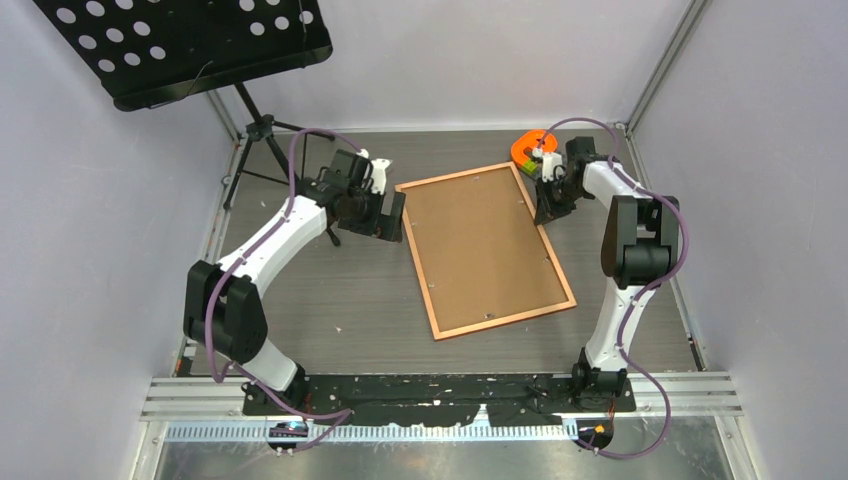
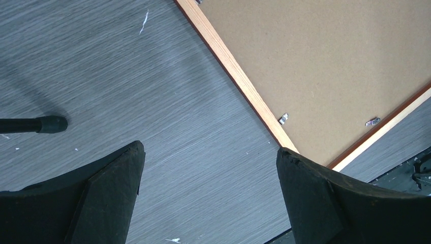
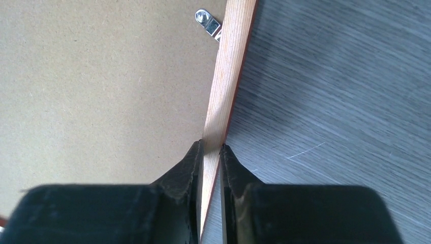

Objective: Put the photo into the frame

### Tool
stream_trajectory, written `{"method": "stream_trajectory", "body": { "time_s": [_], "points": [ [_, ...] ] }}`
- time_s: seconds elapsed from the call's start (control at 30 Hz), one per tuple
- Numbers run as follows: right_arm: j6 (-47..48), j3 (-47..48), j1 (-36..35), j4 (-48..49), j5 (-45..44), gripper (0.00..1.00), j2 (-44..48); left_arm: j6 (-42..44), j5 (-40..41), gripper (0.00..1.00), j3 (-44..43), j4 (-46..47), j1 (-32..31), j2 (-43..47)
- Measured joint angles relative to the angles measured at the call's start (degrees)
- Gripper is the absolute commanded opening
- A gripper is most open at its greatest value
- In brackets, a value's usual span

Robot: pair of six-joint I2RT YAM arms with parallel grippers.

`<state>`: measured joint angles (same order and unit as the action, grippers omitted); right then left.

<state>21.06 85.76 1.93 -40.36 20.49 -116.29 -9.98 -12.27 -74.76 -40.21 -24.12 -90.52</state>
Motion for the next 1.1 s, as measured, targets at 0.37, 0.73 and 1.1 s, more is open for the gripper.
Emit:
{"method": "stream_trajectory", "body": {
  "time_s": [0.37,0.73,1.1],
  "points": [
    [2.58,0.24,-0.81,-0.44,-0.13,0.15,-0.11,0.11,0.02,1.00,0.00,0.02,0.26,-0.31],
    [2.89,0.20,-1.11,-0.39,-0.79,0.23,-0.11,0.20,0.02,1.00,0.00,0.00,0.48,-0.63],
    [3.23,0.15,-1.40,-0.31,-1.22,0.25,-0.11,0.20,0.02,1.00,0.00,0.02,0.63,-0.63]
  ]
}}
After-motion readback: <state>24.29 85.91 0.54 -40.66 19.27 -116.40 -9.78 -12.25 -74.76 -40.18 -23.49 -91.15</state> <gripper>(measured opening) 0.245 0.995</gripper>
